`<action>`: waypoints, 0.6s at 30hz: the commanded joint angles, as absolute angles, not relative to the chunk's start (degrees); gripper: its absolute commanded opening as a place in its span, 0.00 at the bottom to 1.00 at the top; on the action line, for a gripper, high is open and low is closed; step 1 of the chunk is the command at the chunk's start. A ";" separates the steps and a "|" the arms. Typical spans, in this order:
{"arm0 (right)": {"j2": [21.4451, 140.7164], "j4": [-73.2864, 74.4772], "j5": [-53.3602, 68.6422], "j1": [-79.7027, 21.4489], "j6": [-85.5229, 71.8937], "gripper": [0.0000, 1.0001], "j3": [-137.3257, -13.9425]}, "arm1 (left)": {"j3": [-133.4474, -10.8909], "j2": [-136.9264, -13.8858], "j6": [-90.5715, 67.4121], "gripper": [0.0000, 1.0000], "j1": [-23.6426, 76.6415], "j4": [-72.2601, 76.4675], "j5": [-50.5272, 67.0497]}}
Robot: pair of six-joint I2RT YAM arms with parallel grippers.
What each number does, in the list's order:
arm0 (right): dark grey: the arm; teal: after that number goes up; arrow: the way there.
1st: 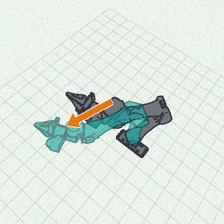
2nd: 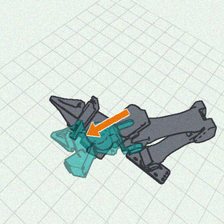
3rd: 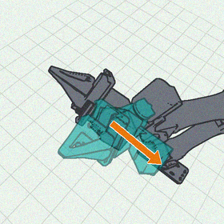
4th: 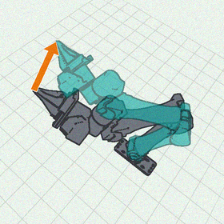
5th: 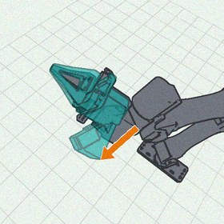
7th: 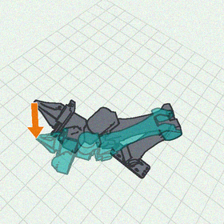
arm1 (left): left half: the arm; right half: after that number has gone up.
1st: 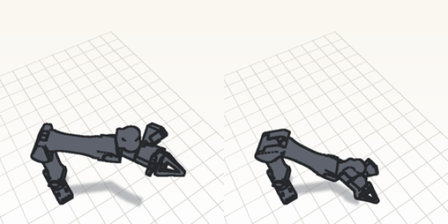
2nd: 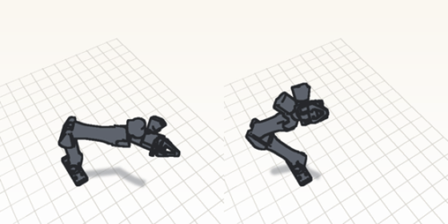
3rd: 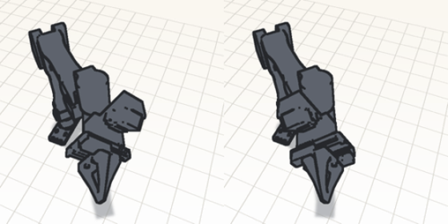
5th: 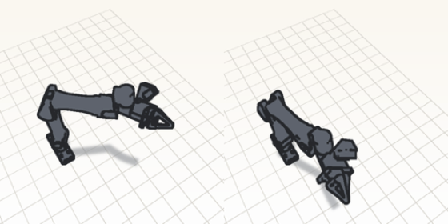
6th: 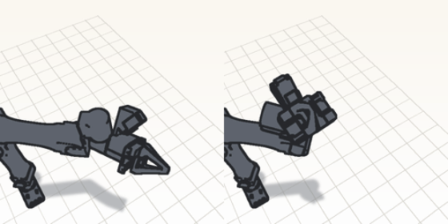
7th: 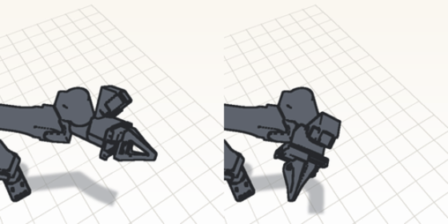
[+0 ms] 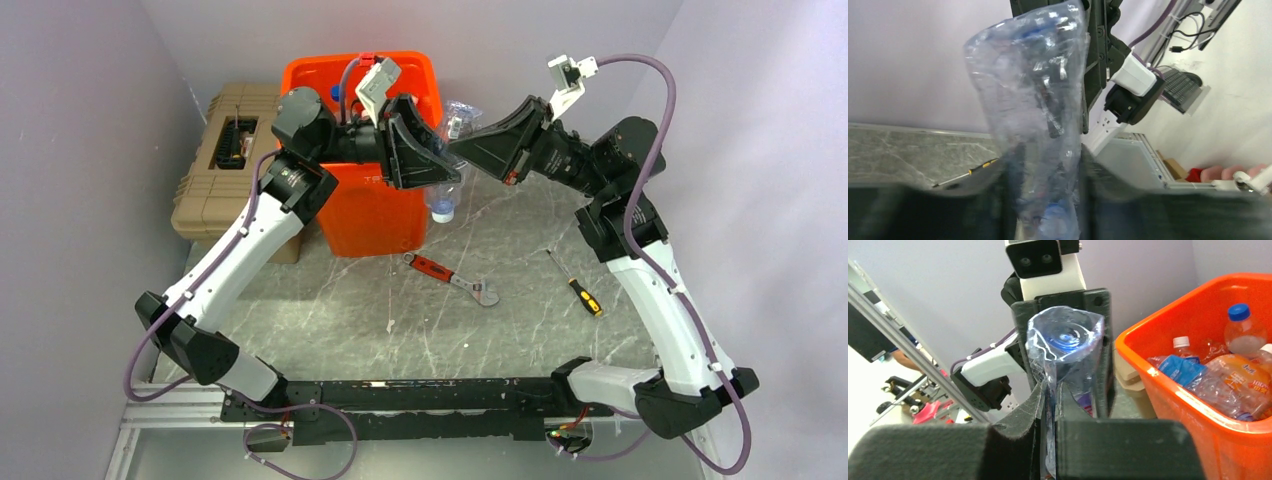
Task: Put the plastic bottles in the bin
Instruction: Place the plastic bottle in the trash bin.
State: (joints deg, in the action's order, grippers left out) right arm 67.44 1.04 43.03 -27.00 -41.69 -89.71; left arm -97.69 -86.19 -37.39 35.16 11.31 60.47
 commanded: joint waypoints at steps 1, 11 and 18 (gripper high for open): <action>66.62 -4.20 41.32 -27.51 -42.23 0.00 -90.71 | -98.46 -85.54 -35.37 0.28 35.42 10.85 61.22; 58.37 9.47 29.30 -27.44 -31.15 1.00 -92.77 | -103.77 -79.87 -17.10 0.00 32.23 -4.87 36.05; 45.29 10.43 14.71 -27.51 -25.04 1.00 -79.40 | -118.73 -89.71 -6.22 0.10 27.63 -22.06 13.61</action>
